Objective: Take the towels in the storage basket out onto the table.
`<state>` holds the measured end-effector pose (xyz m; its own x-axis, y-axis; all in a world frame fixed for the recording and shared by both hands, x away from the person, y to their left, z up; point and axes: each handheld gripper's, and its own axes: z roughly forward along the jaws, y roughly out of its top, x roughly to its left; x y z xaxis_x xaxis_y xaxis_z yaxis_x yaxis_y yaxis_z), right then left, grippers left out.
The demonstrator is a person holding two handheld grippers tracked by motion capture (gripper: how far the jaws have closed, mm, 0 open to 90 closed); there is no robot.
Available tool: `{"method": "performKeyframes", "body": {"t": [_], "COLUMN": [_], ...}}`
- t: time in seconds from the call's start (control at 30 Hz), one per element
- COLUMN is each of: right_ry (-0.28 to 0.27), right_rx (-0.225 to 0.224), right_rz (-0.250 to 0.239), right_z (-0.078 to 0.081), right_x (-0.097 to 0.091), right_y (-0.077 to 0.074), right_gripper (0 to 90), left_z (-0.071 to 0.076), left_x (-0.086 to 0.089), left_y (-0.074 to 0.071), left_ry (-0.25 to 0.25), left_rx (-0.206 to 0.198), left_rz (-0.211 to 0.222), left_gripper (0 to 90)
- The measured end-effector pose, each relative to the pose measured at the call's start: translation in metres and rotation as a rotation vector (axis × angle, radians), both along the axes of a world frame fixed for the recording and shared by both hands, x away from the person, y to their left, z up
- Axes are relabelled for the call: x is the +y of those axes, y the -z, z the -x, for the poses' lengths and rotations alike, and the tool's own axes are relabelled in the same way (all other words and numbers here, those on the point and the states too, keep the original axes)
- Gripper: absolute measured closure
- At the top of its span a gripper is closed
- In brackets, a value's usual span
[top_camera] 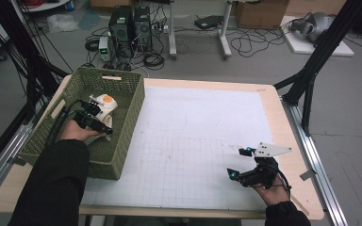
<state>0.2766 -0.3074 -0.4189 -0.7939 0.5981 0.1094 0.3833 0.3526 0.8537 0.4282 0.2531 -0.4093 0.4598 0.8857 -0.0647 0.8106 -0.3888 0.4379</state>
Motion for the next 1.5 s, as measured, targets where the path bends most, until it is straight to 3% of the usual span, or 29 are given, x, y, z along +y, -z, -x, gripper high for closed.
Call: {"method": "performKeyframes", "body": {"t": [0.17,0.23,0.3,0.37,0.47,0.57,0.83,0.97,1.13,1.33,1.5], "right_ry": [-0.007,-0.010,-0.010,-0.009,-0.009,-0.012,-0.017,-0.011,-0.006,-0.002,-0.002], "right_rx": [0.002,0.004,-0.004,-0.004,-0.002,0.001,0.003,0.012,0.011,0.011,0.012], "right_rz": [0.007,0.010,0.013,0.013,0.011,0.005,0.004,0.000,-0.009,-0.019,-0.022], "right_z": [0.001,0.002,0.002,0.002,0.001,0.001,0.001,0.002,0.004,0.004,0.004], "right_x": [0.002,0.003,0.003,0.003,0.003,0.003,0.003,0.002,0.000,-0.001,-0.001], "right_y": [0.000,-0.001,-0.001,-0.001,0.000,0.000,0.000,0.001,-0.001,-0.001,-0.002], "right_gripper": [5.4,5.4,5.4,5.4,5.4,5.4,5.4,5.4,5.4,5.4,5.4], "left_z": [0.001,0.001,0.001,0.001,0.002,0.002,0.005,0.011,0.019,0.027,0.031], "left_x": [-0.005,-0.004,-0.003,-0.004,-0.005,-0.004,0.002,0.005,0.008,0.015,0.019], "left_y": [0.001,0.000,0.000,-0.001,-0.002,-0.004,-0.017,-0.032,-0.038,-0.046,-0.049], "left_ry": [0.028,0.017,0.011,0.020,0.014,0.005,0.000,-0.019,-0.011,-0.037,-0.033], "left_rx": [-0.022,-0.022,-0.016,-0.018,-0.012,0.001,0.065,0.037,-0.003,-0.043,-0.019], "left_rz": [-0.074,-0.081,-0.083,-0.110,-0.111,-0.104,-0.075,0.025,0.082,0.199,0.307], "left_gripper": [41.8,51.4,53.3,61.7,64.4,75.5,77.6,77.5,77.7,78.0,77.9]}}
